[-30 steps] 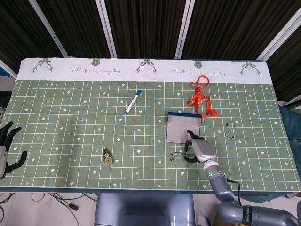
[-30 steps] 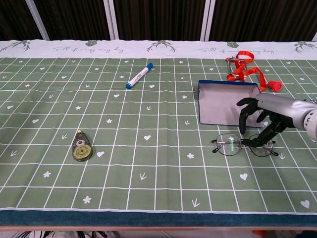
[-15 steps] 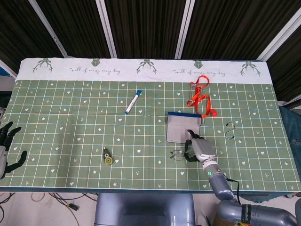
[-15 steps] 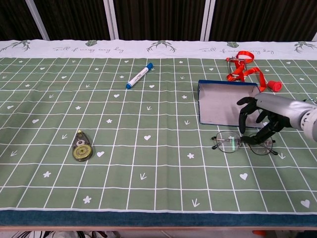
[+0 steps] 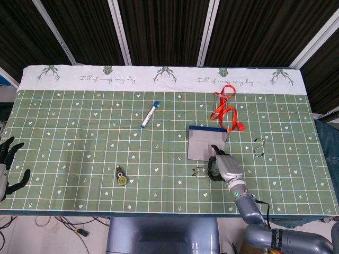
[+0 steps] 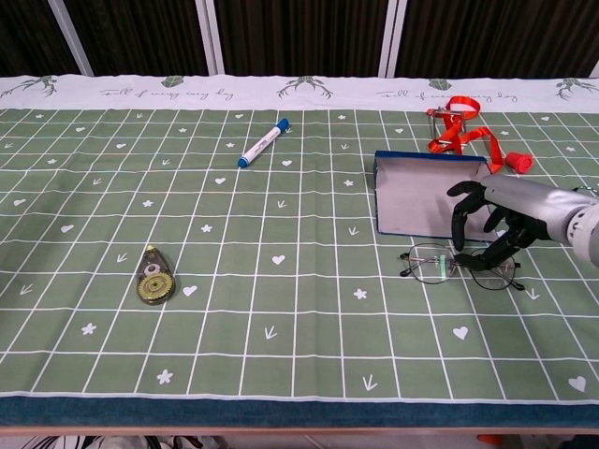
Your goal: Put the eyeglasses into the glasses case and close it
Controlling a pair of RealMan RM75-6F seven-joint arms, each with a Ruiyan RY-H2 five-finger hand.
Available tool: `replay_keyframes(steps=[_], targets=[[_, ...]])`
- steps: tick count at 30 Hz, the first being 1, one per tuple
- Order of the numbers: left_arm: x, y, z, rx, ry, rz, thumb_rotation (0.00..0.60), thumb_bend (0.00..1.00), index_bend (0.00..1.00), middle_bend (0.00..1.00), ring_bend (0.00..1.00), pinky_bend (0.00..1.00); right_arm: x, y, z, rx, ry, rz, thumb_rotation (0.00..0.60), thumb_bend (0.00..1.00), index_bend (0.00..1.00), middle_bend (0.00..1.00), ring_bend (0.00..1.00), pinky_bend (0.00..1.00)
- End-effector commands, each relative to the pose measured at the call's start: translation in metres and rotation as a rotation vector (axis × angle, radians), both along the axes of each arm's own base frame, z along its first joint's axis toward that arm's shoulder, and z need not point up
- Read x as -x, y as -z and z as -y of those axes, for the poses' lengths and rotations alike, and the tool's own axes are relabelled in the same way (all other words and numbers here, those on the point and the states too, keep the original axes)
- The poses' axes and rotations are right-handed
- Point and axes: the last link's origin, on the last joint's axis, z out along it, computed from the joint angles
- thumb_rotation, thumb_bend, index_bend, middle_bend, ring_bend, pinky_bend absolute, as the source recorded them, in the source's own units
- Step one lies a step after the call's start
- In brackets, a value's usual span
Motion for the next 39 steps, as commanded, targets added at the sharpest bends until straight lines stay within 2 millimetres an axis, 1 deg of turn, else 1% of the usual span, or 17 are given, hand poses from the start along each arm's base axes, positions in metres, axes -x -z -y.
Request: replay_keyframes(steps=[1, 14, 36, 39], targets=[[-0.0001, -0.0001, 0.0000, 0.000, 0.000, 0.000, 0.600, 0.39, 0.12, 0.00, 0.00, 0.00, -0.0001, -0.0002, 0.0001, 0.000, -0.001, -0.002, 0.600, 0.43, 0.58, 0.08, 0.15, 0.21], [0.0000, 0.0002, 0.0000, 0.001, -0.001, -0.001, 0.600, 0.39, 0.12, 0.00, 0.00, 0.00, 0.0023, 0.0011, -0.0003, -0.014, 0.001, -0.017, 0.600, 0.46, 0.58, 0.08, 0.15, 0.21], [0.0003, 0.0005, -0.0001, 0.007, -0.005, -0.008, 0.600, 0.39, 0.12, 0.00, 0.00, 0.00, 0.0053, 0.0060, -0.0012, -0.044, -0.007, -0.056, 0.600, 0.47, 0.58, 0.08, 0.15, 0.21], [0.0003, 0.0005, -0.0001, 0.007, -0.005, -0.009, 0.600, 0.39, 0.12, 0.00, 0.00, 0.00, 0.0054, 0.0068, -0.0014, -0.045, -0.010, -0.061, 0.600, 0.49, 0.59, 0.08, 0.15, 0.21]])
